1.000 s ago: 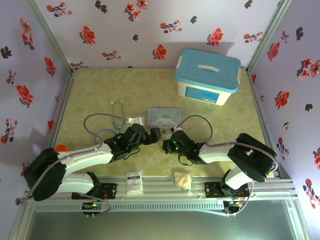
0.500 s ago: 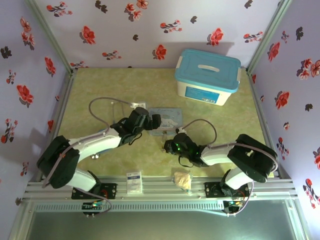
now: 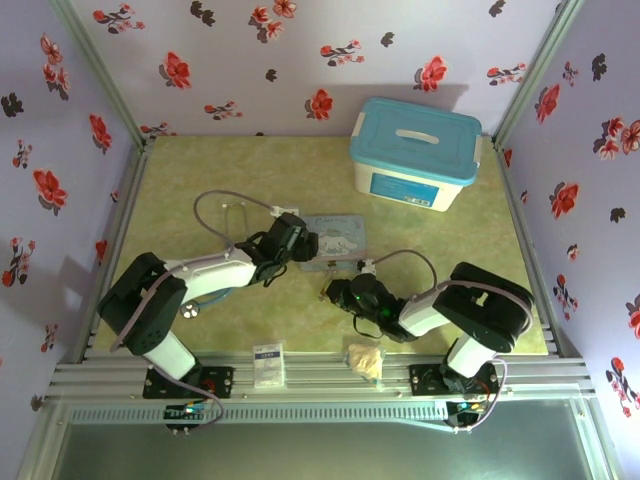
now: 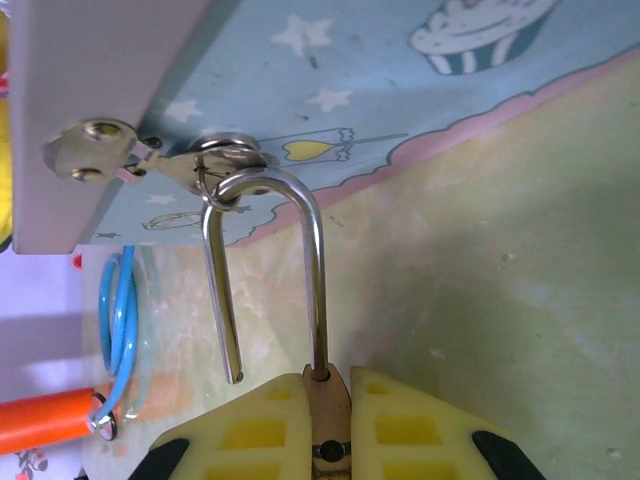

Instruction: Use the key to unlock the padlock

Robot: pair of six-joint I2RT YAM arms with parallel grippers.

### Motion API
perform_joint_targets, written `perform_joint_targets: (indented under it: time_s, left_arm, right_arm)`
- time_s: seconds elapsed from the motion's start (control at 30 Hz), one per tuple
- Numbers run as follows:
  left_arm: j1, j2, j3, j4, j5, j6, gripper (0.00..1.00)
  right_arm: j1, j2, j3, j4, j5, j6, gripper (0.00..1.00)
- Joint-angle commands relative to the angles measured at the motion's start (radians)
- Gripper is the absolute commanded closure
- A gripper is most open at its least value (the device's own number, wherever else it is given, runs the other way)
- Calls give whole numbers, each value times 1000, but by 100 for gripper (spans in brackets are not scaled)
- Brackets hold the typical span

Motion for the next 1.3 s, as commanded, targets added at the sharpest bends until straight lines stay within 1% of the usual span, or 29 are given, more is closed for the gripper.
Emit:
perform_joint_targets:
  time_s: [0.0,0.2,0.27,0.37,0.43,0.6,0.67,0.83,0.97,1.1,1.27]
  left_arm:
    - [2,31,-11,-4,-14,26,33]
    - [4,31,-36,8,-18,30,39]
    - [3,38,-40,5,-20,32,40]
    - [5,47,-47,6,-25,31,40]
    - [4,50,-52,10,-25,29,41]
    - [4,49,-55,7,-25,29,41]
    - [4,47,-57,8,-26,31,41]
    - [4,46,-56,6,-26,51,46]
    - [4,46,-55,-4,-26,59,46]
    - [4,43,-55,-5,-25,64,47]
    - [4,42,-55,-3,-14,83,49]
  right_arm:
    - [2,39,-47,77,105,64,100]
    - [2,130,-59,269,109,41,100]
    - [2,169,-82,373,122,34,100]
    - [5,206,-96,453,127,31,100]
    - [14,219,-95,467,128,24,100]
    - [37,218,-114,461,190,24,100]
    - [37,233,-136,513,214,22,100]
    - [44,242,-120,531,202,8,100]
    - [48,219,-120,531,230,4,100]
    - [49,186,-133,531,293,-9,100]
    - [52,200,-73,531,322,-4,100]
